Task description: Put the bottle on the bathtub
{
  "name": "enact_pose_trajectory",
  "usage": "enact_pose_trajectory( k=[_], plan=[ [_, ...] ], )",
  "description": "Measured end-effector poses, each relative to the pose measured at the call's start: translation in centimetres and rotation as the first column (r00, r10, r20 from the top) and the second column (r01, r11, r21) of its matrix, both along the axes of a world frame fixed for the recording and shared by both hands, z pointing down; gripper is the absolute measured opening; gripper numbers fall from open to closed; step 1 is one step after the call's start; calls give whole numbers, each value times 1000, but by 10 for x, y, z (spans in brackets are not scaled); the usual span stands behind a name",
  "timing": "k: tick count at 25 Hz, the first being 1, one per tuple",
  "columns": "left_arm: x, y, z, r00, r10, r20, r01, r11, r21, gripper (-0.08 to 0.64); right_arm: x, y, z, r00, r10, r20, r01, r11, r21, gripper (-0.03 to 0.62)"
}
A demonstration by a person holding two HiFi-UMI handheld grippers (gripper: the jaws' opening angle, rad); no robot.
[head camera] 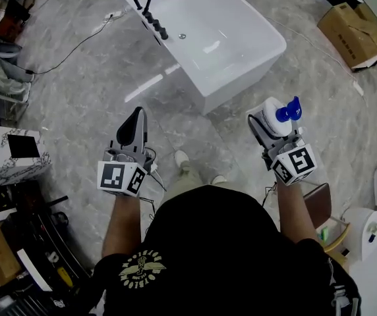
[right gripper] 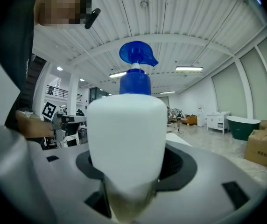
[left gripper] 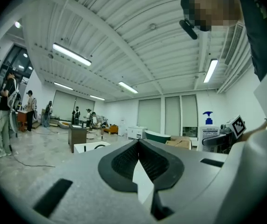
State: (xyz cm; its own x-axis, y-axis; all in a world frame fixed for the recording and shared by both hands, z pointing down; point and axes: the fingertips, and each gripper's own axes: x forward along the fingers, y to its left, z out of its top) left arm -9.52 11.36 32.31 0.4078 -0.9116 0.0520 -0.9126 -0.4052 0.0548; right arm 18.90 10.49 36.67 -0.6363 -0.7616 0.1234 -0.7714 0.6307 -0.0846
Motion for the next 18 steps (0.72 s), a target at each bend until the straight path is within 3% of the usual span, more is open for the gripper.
enact_pose_trajectory(
  k=[5, 11, 18],
  plan=[
    [-28, -38, 8, 1000, -2, -5, 2, 1000, -27, 8, -23, -25, -2, 1000, 7, -3, -7, 1000, -4, 264],
    [-54, -67, 11, 998, 10, 55, -10, 1000, -12, 9, -46, -54, -4, 1000, 26, 12, -26, 999, -24, 264],
    [-84, -93, 16, 998, 48, 27, -48, 999, -5, 9, -72, -80, -7, 998, 65, -10, -65, 998, -27, 264]
  ],
)
